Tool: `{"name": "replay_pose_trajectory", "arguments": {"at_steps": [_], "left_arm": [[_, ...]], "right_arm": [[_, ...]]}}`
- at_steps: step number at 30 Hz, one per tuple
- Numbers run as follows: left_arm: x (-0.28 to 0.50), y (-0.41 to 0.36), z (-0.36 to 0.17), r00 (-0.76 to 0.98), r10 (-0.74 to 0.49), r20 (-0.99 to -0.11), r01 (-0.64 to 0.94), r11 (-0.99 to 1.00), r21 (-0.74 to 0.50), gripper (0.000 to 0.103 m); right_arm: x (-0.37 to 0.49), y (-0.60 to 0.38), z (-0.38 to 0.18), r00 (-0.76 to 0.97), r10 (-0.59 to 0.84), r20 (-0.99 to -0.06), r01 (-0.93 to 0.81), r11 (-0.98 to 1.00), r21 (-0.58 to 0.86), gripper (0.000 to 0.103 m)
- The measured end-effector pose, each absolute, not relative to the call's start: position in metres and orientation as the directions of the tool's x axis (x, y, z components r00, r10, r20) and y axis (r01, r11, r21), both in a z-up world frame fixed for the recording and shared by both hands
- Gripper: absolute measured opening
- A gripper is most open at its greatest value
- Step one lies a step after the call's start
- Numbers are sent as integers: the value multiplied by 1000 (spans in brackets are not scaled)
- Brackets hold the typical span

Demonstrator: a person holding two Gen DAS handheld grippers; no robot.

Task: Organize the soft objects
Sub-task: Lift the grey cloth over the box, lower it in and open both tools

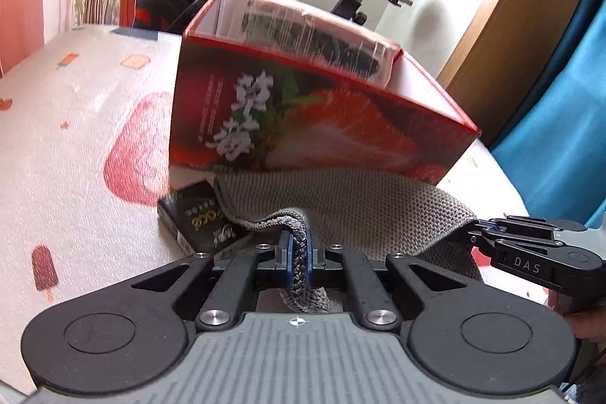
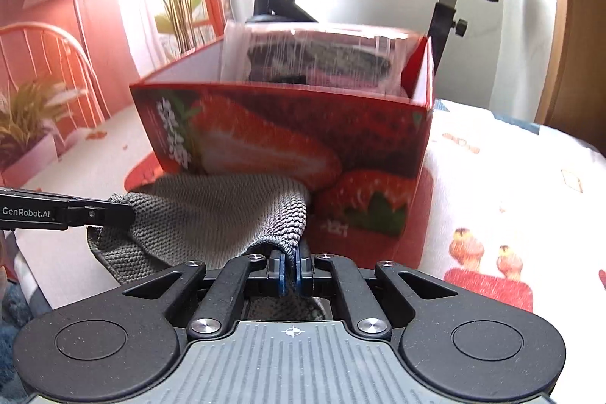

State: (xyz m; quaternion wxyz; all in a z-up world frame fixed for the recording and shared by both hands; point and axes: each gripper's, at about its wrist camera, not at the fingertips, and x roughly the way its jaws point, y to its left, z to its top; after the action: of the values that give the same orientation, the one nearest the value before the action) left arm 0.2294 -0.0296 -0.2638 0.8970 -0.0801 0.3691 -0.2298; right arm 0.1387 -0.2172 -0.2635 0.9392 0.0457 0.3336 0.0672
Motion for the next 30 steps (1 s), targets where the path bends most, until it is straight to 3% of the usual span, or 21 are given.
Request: {"name": "replay_pose_trajectory", "arguments": {"at_steps": [10, 20, 27, 30], "left_arm": [[240, -30, -195, 712, -516, -477, 418, 857, -303, 7], [262, -40, -135, 765, -551, -334, 472, 832, -291, 7], [314, -48, -111, 791, -519, -323, 444, 851, -279, 7], [338, -53, -116, 787, -505, -356, 437, 862, -258, 7]], "right_arm": [[146, -228, -190, 864, 176, -471, -124, 982, 140, 4], [185, -227, -116, 919, 177, -352, -170, 984, 49, 4], [233, -230, -84, 939, 139, -316, -149, 989, -10, 4], [259, -234, -87, 931, 118, -345, -141, 989, -41, 5]]}}
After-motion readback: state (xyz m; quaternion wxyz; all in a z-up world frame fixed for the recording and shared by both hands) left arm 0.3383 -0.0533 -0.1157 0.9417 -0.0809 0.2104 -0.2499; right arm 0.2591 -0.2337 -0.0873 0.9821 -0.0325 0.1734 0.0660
